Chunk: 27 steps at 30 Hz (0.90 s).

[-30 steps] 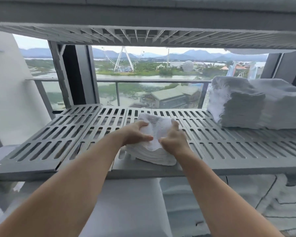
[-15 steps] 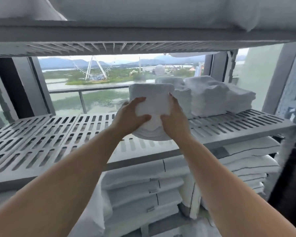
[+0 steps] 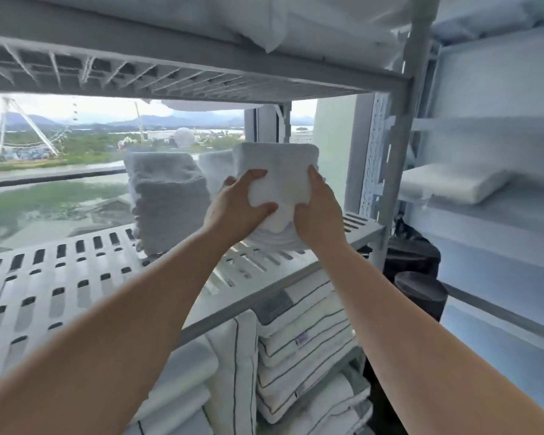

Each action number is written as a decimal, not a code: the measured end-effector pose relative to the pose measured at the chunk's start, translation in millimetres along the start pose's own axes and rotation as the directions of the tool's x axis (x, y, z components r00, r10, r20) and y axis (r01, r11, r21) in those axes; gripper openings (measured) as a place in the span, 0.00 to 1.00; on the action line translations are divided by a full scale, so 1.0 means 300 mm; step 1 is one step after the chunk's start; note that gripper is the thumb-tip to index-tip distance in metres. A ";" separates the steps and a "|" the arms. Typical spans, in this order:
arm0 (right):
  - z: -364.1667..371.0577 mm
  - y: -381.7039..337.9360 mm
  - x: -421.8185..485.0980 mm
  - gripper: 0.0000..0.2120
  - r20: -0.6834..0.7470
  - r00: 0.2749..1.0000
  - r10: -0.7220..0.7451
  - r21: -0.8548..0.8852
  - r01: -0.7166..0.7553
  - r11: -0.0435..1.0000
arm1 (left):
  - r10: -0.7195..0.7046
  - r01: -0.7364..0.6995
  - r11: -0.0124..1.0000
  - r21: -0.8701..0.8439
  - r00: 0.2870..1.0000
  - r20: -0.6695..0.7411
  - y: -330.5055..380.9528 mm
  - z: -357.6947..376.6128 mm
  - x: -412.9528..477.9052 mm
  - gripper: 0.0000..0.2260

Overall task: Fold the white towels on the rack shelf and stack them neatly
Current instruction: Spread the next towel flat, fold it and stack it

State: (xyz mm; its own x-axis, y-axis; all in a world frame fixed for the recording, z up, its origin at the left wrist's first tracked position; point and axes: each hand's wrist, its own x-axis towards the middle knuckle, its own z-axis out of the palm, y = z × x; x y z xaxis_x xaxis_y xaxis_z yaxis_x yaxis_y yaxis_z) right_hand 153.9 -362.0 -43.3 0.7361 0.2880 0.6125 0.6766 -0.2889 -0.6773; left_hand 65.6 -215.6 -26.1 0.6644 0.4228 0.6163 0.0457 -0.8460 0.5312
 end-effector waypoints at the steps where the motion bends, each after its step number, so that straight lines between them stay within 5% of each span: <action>1: -0.003 0.042 0.041 0.35 -0.011 1.000 0.000 -0.008 0.000 1.000 | 0.013 -0.012 1.000 -0.015 1.000 0.007 -0.004 0.052 0.049 0.30; 15: 0.028 0.417 0.619 0.34 -0.063 0.998 -0.020 -0.080 0.015 0.997 | 0.038 -0.037 0.999 -0.034 0.999 0.033 -0.015 0.527 0.626 0.30; 27: 0.077 0.674 1.050 0.35 0.054 0.991 -0.120 0.082 0.115 0.990 | -0.075 0.095 0.986 0.140 0.987 -0.145 -0.013 0.796 0.936 0.32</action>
State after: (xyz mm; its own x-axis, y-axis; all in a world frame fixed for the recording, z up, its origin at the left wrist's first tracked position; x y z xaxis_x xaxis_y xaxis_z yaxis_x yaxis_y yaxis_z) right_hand 522.2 -308.7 3.3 0.6476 0.3694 0.6665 0.7532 -0.1780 -0.6332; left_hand 430.1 -171.2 6.2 0.5435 0.5277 0.6528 0.2130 -0.8390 0.5008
